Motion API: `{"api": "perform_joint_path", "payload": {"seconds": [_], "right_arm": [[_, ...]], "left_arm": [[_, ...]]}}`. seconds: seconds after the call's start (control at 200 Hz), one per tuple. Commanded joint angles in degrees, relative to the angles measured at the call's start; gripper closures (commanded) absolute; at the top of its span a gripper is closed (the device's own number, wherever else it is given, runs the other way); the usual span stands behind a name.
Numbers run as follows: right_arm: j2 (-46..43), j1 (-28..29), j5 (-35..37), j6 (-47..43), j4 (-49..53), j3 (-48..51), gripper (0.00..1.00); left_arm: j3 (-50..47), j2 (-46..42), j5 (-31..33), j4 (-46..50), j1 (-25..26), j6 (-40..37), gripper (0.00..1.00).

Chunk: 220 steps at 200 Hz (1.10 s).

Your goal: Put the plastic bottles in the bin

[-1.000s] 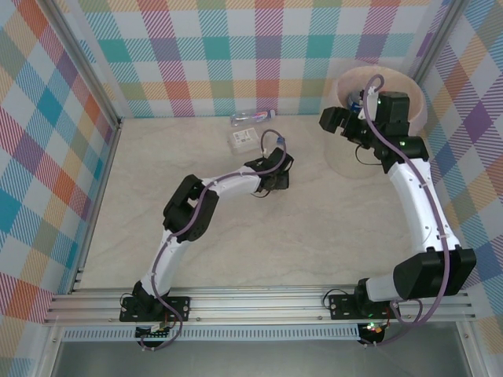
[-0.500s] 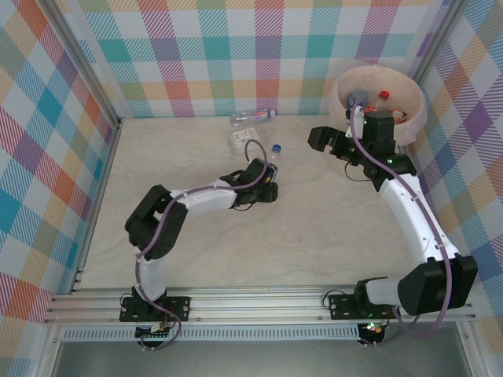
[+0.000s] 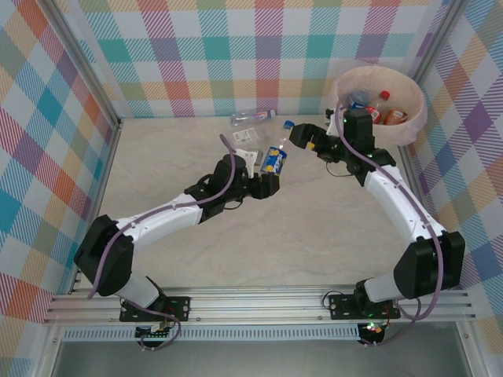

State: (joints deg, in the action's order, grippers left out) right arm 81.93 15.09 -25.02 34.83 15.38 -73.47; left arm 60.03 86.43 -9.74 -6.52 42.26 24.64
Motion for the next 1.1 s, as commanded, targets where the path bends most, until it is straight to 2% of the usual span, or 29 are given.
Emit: {"api": "perform_joint_path", "payload": {"seconds": [0.0,0.08,0.19,0.455,0.545,0.61,0.86,0.985,1.095], "right_arm": [[1.1,0.9,-6.4,2.2,-4.1,-3.2,0.00],[1.7,1.0,-9.8,3.9,-7.8,-2.5,0.00],[2.3,1.2,-10.9,5.9,-11.5,-1.5,0.00],[4.3,1.8,-9.8,3.1,-6.4,-3.4,0.03],[4.4,2.0,-9.6,2.2,-5.7,-3.6,0.08],[4.5,2.3,-9.3,1.0,-4.0,-4.4,0.18],[4.5,2.6,-5.2,-2.9,1.3,-6.0,0.36],[4.1,2.6,-3.1,-3.3,2.0,-6.3,0.42],[3.9,2.5,-1.2,-4.4,3.5,-7.0,0.46]], "left_arm": [[0.1,-1.4,-5.6,-5.3,-0.8,0.9,0.54],[0.4,-0.9,-6.9,-6.5,-0.8,1.4,0.54],[0.6,0.1,-9.0,-8.2,-0.7,2.4,0.53],[0.8,1.2,-10.7,-10.0,-0.7,3.4,0.53],[1.0,1.6,-10.6,-9.7,-0.7,3.5,0.53],[1.1,1.9,-10.5,-9.4,-0.8,3.6,0.53],[1.7,2.3,-10.3,-8.3,-0.7,3.6,0.53],[2.3,2.5,-10.7,-7.3,-0.7,3.4,0.48],[3.1,3.0,-11.2,-5.9,-0.7,3.5,0.38]]}}
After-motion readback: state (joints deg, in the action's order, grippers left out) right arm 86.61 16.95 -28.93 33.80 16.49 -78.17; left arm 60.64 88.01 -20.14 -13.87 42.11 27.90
